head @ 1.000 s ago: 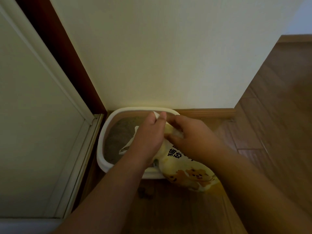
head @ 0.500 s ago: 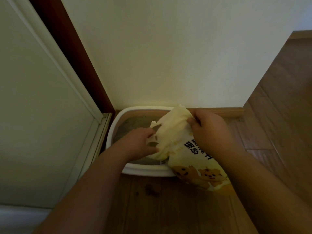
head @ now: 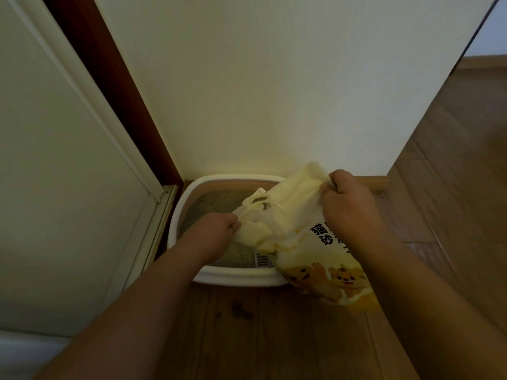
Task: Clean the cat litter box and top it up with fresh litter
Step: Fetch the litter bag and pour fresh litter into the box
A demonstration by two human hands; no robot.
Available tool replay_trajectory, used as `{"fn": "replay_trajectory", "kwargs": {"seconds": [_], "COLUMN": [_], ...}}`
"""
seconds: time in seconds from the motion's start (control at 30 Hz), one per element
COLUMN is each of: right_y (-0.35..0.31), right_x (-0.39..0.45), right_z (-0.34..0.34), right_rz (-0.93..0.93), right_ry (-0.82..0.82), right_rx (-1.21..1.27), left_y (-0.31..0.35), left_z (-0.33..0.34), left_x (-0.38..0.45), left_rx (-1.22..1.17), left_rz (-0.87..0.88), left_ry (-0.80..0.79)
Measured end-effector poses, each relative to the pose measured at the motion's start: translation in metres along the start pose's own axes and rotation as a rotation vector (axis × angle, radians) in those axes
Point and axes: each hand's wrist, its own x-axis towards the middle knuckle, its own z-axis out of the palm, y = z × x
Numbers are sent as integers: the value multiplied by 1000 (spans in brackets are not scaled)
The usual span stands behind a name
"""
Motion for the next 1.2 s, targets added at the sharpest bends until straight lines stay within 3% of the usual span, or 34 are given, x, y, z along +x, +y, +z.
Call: {"fn": "replay_trajectory", "kwargs": {"seconds": [0.43, 0.8, 0.93, 1.07, 1.2], "right_y": [-2, 2, 7, 11, 19], "right_x": [-2, 4, 10, 17, 28], "right_z": [-3, -10, -14, -16, -16], "right_rz": [2, 61, 86, 53, 47], "right_ry": [7, 82, 134, 199, 250], "right_rx": [-28, -59, -66, -67, -62], "left_y": [9, 39, 44, 52, 55], "left_z": [-2, 1, 4, 2, -2], "left_x": [-4, -11, -12, -13, -10], "left_rx": [-22, -70, -5, 10, 39], "left_rz": [-3, 146, 285, 448, 439], "left_ry": [54, 142, 263, 482, 578]}}
